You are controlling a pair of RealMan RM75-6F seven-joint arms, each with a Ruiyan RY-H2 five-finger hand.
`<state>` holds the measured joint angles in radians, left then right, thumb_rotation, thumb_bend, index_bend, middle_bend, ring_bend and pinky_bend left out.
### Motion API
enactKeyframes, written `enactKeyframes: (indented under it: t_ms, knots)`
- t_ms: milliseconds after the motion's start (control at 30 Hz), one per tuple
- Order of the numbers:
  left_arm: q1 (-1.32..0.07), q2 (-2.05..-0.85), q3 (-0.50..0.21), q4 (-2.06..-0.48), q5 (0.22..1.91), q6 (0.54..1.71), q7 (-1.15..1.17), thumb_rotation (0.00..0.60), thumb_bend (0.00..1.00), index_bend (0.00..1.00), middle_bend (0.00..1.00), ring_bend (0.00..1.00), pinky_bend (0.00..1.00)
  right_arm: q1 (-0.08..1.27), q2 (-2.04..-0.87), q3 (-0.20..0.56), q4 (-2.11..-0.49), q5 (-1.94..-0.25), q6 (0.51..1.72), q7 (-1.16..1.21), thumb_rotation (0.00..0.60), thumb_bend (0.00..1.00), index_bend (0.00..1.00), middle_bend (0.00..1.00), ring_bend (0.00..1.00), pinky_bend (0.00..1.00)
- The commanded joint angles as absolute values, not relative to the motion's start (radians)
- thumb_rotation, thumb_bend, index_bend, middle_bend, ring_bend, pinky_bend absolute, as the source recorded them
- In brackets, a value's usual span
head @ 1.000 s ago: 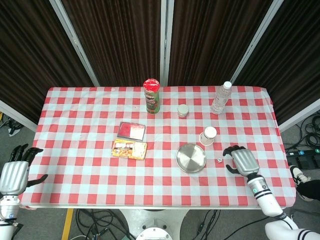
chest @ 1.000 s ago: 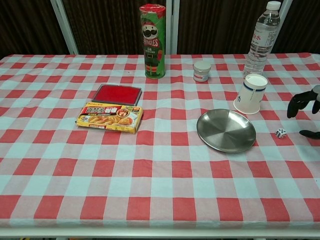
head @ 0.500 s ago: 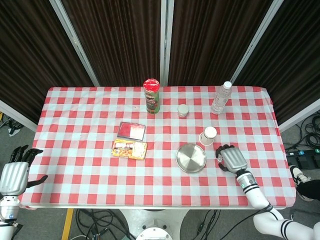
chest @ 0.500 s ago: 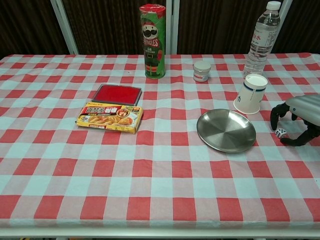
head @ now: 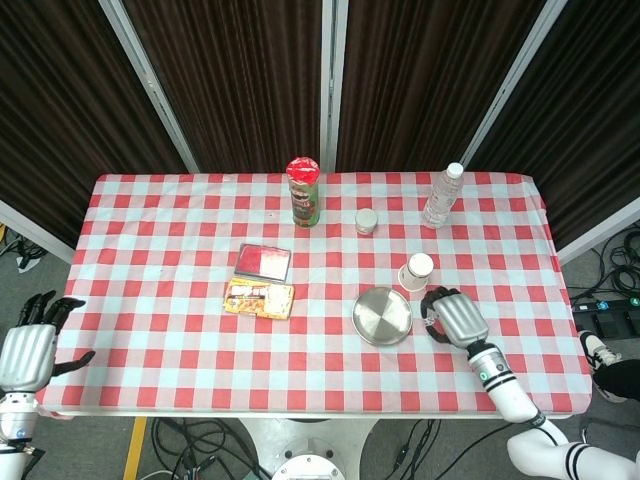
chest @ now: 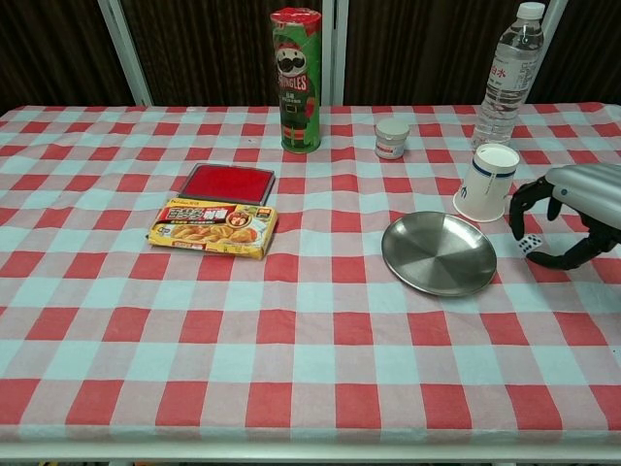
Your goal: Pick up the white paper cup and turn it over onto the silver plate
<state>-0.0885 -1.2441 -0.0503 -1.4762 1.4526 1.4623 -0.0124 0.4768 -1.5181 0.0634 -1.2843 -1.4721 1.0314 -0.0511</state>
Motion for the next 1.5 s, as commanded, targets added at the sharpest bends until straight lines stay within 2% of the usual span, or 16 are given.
enactKeyframes:
  t_ms: [33,233,300,367,500,567,700,833,967,1100,1267,1400,1500]
  knots:
    - [-0.088,-1.243,-0.05,-1.477,1.453,1.462,-0.011,0.6,0.0,0.25,0.23,0.1,0.09,0.536,-1.514,0.073,-1.333,-1.49,0.976,-0.056,0.6,0.27,0.63,0.37,0.27,0.38]
    - [-0.08,-1.241,-0.047,-1.478,1.446,1.465,-0.015,0.6,0.0,0.25,0.23,0.1,0.09,0.617,-1.611,0.103,-1.266,-1.445,0.882,-0.149,0.6,0.27,0.56,0.33,0.24,0.36]
    - [-0.077,-1.241,-0.045,-1.477,1.443,1.465,-0.016,0.6,0.0,0.25,0.23,0.1,0.09,0.631,-1.626,0.103,-1.254,-1.42,0.857,-0.215,0.6,0.26,0.47,0.3,0.2,0.31]
    - [-0.075,-1.24,-0.045,-1.476,1.442,1.465,-0.018,0.6,0.0,0.25,0.23,0.1,0.09,0.633,-1.627,0.1,-1.264,-1.406,0.854,-0.253,0.6,0.27,0.33,0.26,0.15,0.27]
    - [-0.077,-1.24,-0.047,-1.475,1.441,1.462,-0.019,0.6,0.0,0.25,0.23,0.1,0.09,0.609,-1.575,0.099,-1.357,-1.417,0.915,-0.233,0.6,0.26,0.11,0.18,0.07,0.21]
    - [-0.08,-1.24,-0.049,-1.476,1.445,1.464,-0.017,0.6,0.0,0.25,0.23,0.1,0.09,0.591,-1.541,0.103,-1.395,-1.447,0.978,-0.202,0.6,0.26,0.07,0.15,0.05,0.19]
    - [-0.084,-1.241,-0.051,-1.477,1.454,1.467,-0.016,0.6,0.0,0.25,0.23,0.1,0.09,0.546,-1.473,0.133,-1.435,-1.495,1.127,-0.088,0.6,0.25,0.06,0.15,0.04,0.18]
    - [-0.086,-1.242,-0.05,-1.477,1.458,1.465,-0.019,0.6,0.0,0.25,0.23,0.1,0.09,0.519,-1.425,0.177,-1.425,-1.421,1.15,-0.014,0.6,0.22,0.06,0.16,0.05,0.18]
    - [-0.087,-1.243,-0.048,-1.479,1.46,1.462,-0.021,0.6,0.0,0.25,0.23,0.1,0.09,0.522,-1.408,0.21,-1.395,-1.293,1.062,0.035,0.6,0.11,0.06,0.14,0.05,0.18]
    - [-0.086,-1.24,-0.045,-1.485,1.461,1.462,-0.021,0.6,0.0,0.25,0.23,0.1,0.09,0.553,-1.423,0.211,-1.331,-1.206,0.933,0.064,0.6,0.05,0.06,0.13,0.04,0.18]
    - [-0.082,-1.231,-0.043,-1.499,1.453,1.459,-0.015,0.6,0.0,0.25,0.23,0.1,0.09,0.594,-1.47,0.218,-1.246,-1.157,0.83,0.102,0.6,0.04,0.06,0.12,0.04,0.18]
    - [-0.081,-1.22,-0.043,-1.514,1.452,1.459,-0.009,0.6,0.0,0.25,0.23,0.1,0.09,0.623,-1.507,0.221,-1.184,-1.154,0.794,0.113,0.6,0.06,0.07,0.14,0.04,0.18]
    - [-0.081,-1.215,-0.044,-1.523,1.45,1.46,-0.004,0.6,0.0,0.25,0.23,0.1,0.09,0.641,-1.523,0.226,-1.157,-1.145,0.758,0.135,0.6,0.09,0.14,0.17,0.05,0.18]
